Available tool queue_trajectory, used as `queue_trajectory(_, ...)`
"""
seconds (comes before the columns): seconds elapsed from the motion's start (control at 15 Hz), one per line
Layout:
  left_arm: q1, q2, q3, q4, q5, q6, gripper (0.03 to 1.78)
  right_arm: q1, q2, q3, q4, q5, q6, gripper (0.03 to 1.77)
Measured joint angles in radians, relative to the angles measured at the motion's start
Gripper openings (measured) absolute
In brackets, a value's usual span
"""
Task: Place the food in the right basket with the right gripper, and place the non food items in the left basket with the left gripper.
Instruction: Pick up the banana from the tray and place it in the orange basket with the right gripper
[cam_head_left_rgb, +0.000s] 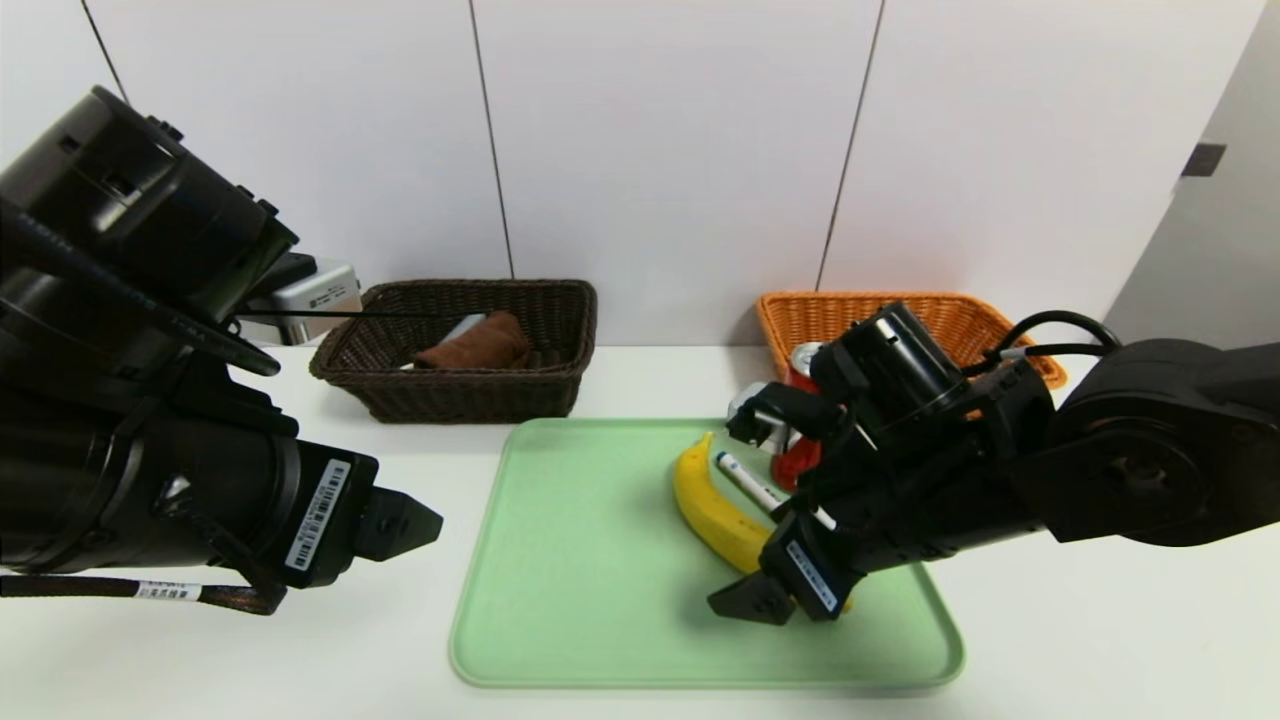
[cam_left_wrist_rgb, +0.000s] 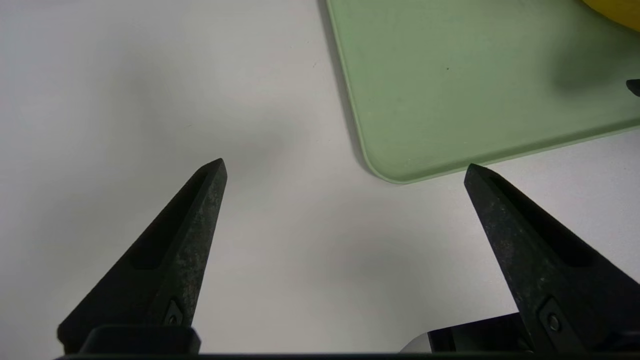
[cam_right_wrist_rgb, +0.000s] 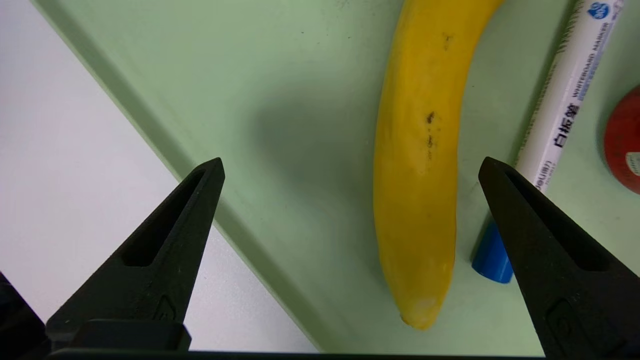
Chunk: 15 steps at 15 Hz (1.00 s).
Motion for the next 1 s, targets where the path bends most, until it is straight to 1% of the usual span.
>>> queue_trajectory(0.27,0.000,0.001,0.001,-0.001,0.000,0.000,1.69,0.000,0.043,-0.003,-0.051,-0.002,0.002,1.75)
queue_trajectory(1.0,0.000,0.008,0.000,-0.004,0.001,-0.002,1.69,0.000,0.092,-0.004,-0.055,-0.010,0.001,1.75)
